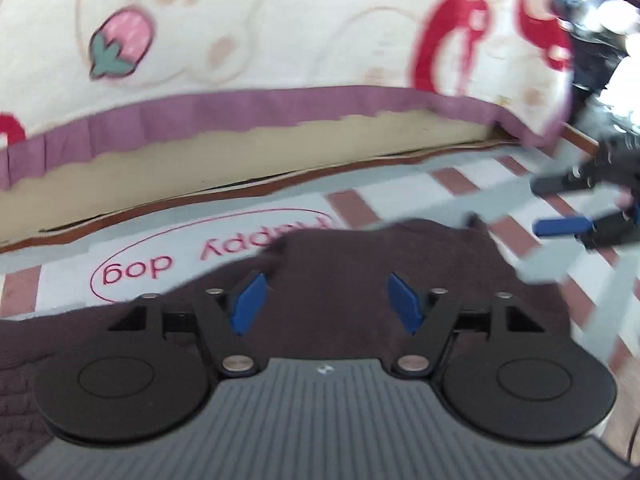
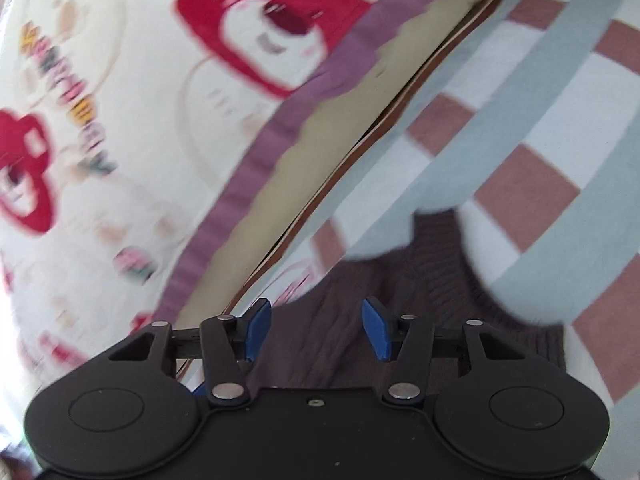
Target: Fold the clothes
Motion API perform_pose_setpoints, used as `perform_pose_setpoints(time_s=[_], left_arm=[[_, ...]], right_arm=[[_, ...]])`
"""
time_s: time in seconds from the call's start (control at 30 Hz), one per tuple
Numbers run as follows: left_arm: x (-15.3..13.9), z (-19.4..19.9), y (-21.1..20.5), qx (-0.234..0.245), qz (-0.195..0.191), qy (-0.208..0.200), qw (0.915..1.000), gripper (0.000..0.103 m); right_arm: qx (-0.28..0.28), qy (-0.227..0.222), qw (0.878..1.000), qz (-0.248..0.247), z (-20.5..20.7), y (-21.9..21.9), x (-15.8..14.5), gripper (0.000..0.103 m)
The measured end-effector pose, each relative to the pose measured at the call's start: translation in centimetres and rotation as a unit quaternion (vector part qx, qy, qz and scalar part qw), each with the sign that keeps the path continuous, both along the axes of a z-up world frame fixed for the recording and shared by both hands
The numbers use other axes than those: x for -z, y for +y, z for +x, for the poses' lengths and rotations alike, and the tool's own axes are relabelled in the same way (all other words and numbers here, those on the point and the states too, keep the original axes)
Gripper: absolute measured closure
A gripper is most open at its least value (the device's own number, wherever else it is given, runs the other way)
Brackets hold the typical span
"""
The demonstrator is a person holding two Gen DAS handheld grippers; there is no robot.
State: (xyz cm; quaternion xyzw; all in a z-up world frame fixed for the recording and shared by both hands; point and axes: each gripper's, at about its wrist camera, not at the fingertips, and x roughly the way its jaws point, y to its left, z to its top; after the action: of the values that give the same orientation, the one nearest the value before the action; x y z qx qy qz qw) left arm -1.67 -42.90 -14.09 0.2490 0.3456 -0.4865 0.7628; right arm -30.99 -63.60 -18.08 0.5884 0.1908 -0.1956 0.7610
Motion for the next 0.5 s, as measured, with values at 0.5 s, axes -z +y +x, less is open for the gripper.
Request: perform_pose_setpoints(time_s=[0.5], left_arm=[[0.5, -2.2, 6.6, 0.022, -0.018, 0.056, 0.998, 0.035]], right_arm=[[0.012, 0.163, 0.98, 0.111, -5.2, -3.9, 7.9, 0.042]])
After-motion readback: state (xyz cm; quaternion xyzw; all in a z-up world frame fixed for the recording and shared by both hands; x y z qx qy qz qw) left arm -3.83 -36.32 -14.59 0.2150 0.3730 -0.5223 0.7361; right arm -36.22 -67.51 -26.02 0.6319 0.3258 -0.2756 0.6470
